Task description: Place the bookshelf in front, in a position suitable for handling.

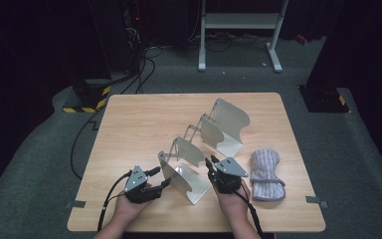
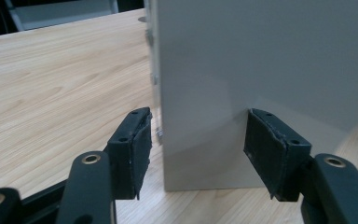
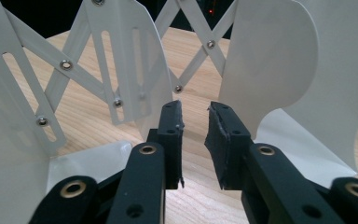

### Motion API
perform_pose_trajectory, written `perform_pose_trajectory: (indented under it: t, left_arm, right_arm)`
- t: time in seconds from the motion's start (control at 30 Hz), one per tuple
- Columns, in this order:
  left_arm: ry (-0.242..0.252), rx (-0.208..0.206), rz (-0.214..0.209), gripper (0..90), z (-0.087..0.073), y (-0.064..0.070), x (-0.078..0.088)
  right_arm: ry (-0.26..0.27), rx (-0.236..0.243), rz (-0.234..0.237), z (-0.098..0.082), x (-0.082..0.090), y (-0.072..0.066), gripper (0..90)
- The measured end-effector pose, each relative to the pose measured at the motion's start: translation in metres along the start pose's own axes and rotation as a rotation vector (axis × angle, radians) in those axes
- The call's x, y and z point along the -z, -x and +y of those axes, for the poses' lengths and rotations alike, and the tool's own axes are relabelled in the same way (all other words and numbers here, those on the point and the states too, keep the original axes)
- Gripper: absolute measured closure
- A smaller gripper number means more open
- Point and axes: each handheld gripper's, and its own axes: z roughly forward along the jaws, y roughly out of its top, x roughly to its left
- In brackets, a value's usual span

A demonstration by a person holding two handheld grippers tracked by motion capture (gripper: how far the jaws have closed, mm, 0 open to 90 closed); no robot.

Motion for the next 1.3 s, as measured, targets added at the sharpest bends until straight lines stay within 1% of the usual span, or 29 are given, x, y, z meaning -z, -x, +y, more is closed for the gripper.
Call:
perform_pose_trajectory:
  t: [0.03, 0.13, 0.23, 0.37, 0.43, 0.6, 0.67, 0.77, 0.93, 0.97, 1.13, 1.23, 1.27, 1.3]
  left_arm:
    - [0.002, 0.005, 0.000, 41.0, 0.001, 0.002, -0.004]
    - [0.000, 0.003, 0.002, 41.0, 0.002, 0.003, -0.008]
    - [-0.001, 0.010, 0.020, 41.0, 0.003, 0.005, -0.015]
    - [0.003, 0.015, 0.025, 41.6, 0.004, 0.006, -0.019]
    - [0.005, 0.018, 0.033, 41.8, 0.005, 0.006, -0.022]
    - [0.012, 0.027, 0.047, 42.1, 0.007, 0.008, -0.028]
    - [0.009, 0.024, 0.051, 42.2, 0.008, 0.008, -0.029]
    - [0.008, 0.026, 0.070, 42.5, 0.011, 0.010, -0.035]
    - [0.010, 0.037, 0.082, 43.1, 0.013, 0.009, -0.042]
    - [0.013, 0.046, 0.086, 43.4, 0.014, 0.009, -0.044]
    - [0.011, 0.049, 0.087, 46.9, 0.015, 0.010, -0.047]
    - [0.013, 0.044, 0.069, 51.2, 0.016, 0.014, -0.048]
    - [0.013, 0.044, 0.069, 52.9, 0.016, 0.014, -0.048]
    - [0.014, 0.039, 0.053, 55.0, 0.016, 0.017, -0.049]
  right_arm:
    - [-0.001, 0.002, -0.003, -0.002, 0.002, 0.000, 72.2]
    - [-0.006, 0.004, -0.006, -0.007, 0.005, -0.001, 70.9]
    - [-0.018, 0.007, -0.010, -0.011, 0.008, -0.001, 69.2]
    - [-0.032, -0.001, -0.011, -0.017, 0.012, 0.000, 67.1]
    - [-0.042, -0.012, -0.012, -0.021, 0.014, 0.000, 64.4]
    - [-0.032, -0.008, -0.015, -0.022, 0.021, -0.003, 62.6]
    - [-0.033, -0.004, -0.018, -0.023, 0.021, -0.004, 62.3]
    - [-0.045, -0.005, -0.026, -0.025, 0.023, -0.004, 61.0]
    - [-0.044, -0.005, -0.024, -0.027, 0.026, -0.005, 60.3]
    - [-0.044, 0.003, -0.020, -0.029, 0.028, -0.007, 60.3]
    - [-0.041, 0.008, -0.011, -0.030, 0.031, -0.011, 60.4]
    - [-0.042, 0.013, -0.010, -0.030, 0.032, -0.013, 60.4]
    - [-0.042, 0.013, -0.010, -0.030, 0.032, -0.013, 60.4]
    - [-0.041, 0.014, -0.018, -0.030, 0.032, -0.014, 60.7]
